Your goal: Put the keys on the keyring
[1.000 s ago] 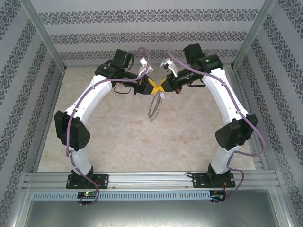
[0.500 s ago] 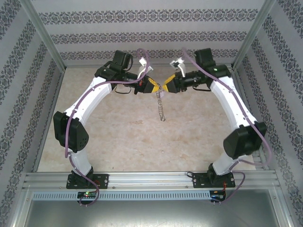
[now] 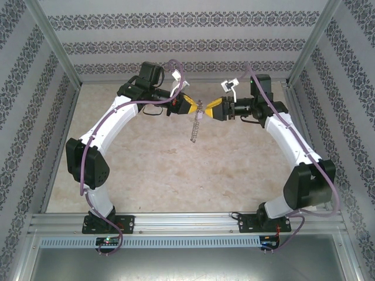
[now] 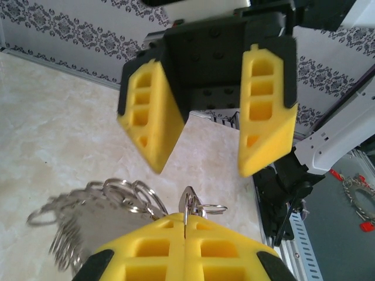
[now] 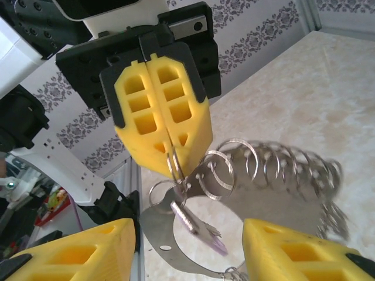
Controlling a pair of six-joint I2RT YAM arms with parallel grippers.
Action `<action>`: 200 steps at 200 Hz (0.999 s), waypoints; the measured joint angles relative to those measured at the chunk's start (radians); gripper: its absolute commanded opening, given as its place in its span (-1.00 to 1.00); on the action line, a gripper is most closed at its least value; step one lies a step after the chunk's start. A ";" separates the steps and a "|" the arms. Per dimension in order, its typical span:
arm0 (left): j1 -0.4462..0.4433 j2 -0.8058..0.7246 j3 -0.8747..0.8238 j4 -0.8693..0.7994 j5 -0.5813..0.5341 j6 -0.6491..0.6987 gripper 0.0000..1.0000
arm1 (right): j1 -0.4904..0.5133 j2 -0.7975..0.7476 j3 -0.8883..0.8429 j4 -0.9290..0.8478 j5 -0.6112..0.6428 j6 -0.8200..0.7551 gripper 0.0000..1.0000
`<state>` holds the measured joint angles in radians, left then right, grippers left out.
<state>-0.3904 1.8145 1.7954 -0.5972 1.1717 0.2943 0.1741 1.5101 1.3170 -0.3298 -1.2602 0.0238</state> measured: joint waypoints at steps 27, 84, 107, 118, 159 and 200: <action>0.000 -0.001 0.000 0.006 0.003 -0.011 -1.00 | 0.020 0.019 0.000 0.042 -0.014 0.024 -0.06; 0.000 -0.002 0.000 0.039 0.003 -0.034 -1.00 | 0.040 0.048 0.000 0.070 -0.037 0.033 -1.00; 0.000 -0.002 0.000 0.047 0.003 -0.043 -1.00 | 0.040 0.048 -0.008 0.074 -0.040 0.031 -1.00; 0.000 -0.002 -0.004 0.054 0.003 -0.050 -1.00 | 0.040 0.048 -0.016 0.077 -0.039 0.031 -1.00; 0.000 -0.006 -0.023 0.077 0.002 -0.075 -1.00 | 0.080 0.059 -0.023 0.074 -0.023 0.029 -0.12; 0.000 -0.013 -0.023 0.117 -0.001 -0.087 -1.00 | 0.100 0.055 -0.029 0.050 -0.018 0.024 -0.18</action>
<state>-0.3904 1.8015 1.7725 -0.4805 1.1706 0.2073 0.2741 1.5646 1.2877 -0.2794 -1.2781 0.0475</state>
